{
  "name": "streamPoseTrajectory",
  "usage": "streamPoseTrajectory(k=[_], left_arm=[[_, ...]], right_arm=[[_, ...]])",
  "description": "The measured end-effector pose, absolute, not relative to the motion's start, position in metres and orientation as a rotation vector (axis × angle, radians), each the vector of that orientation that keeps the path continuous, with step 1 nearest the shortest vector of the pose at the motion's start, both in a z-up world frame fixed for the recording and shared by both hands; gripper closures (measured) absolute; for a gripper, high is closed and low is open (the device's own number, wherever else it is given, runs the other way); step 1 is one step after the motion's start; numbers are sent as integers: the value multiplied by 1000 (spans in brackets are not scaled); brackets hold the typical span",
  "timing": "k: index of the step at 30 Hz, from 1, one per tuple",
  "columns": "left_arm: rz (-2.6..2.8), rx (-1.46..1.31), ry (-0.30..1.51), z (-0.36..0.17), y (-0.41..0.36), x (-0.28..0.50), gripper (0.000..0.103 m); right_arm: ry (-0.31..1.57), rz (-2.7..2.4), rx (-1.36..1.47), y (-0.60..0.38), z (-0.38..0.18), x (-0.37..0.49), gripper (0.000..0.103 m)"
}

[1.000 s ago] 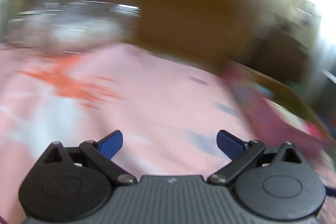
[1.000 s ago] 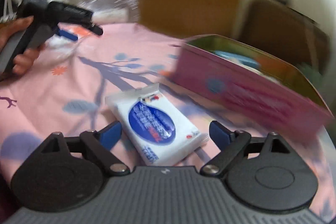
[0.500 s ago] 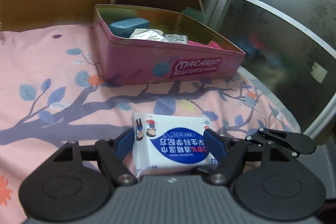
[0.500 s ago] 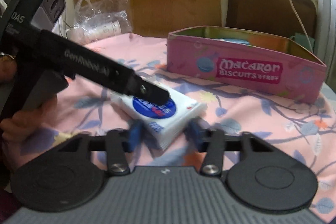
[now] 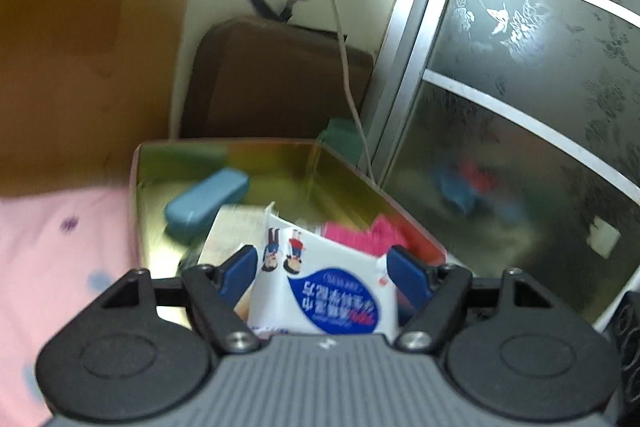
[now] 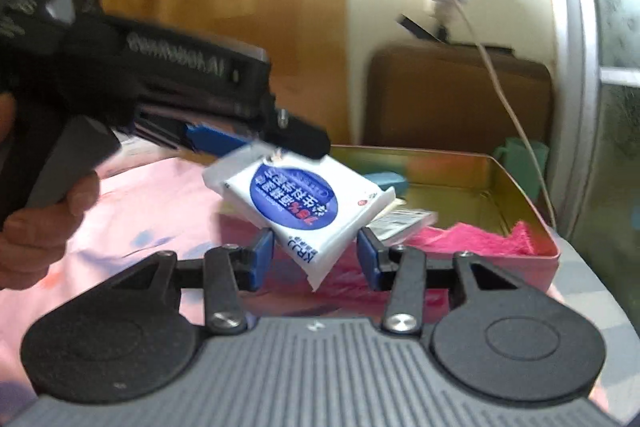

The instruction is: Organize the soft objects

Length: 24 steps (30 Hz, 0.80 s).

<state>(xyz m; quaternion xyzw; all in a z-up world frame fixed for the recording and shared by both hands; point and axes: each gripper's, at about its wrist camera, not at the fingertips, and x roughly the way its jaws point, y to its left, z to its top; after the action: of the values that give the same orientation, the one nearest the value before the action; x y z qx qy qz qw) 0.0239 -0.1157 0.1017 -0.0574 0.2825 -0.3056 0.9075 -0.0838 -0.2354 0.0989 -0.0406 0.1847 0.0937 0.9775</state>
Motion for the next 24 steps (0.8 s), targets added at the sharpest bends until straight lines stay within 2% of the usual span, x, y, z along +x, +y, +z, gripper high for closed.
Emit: streamPoseTrajectory(k=[2, 3, 6, 8, 10, 15, 17, 21, 24], left_arm=[[-633, -117, 573, 110, -133, 48, 8], [-636, -107, 562, 111, -145, 57, 3], [-579, -38, 567, 107, -179, 92, 13], [-479, 2, 610, 97, -191, 108, 10], [-437, -10, 619, 92, -188, 108, 7], [-365, -13, 595, 86, -164, 79, 6], [-350, -11, 596, 84, -160, 66, 1], [-314, 0, 582, 85, -145, 36, 0], [-291, 5, 587, 85, -135, 14, 0]], right_arm=[[396, 125, -56, -248, 96, -52, 54], [400, 76, -67, -252, 93, -38, 54], [421, -36, -90, -263, 85, -9, 53], [406, -32, -30, -273, 86, -15, 53], [378, -7, 14, -277, 86, -33, 48], [303, 9, 64, -270, 92, -82, 46], [290, 17, 110, -270, 93, -94, 46], [301, 21, 178, -265, 90, -117, 46], [347, 23, 257, -265, 90, -127, 37]])
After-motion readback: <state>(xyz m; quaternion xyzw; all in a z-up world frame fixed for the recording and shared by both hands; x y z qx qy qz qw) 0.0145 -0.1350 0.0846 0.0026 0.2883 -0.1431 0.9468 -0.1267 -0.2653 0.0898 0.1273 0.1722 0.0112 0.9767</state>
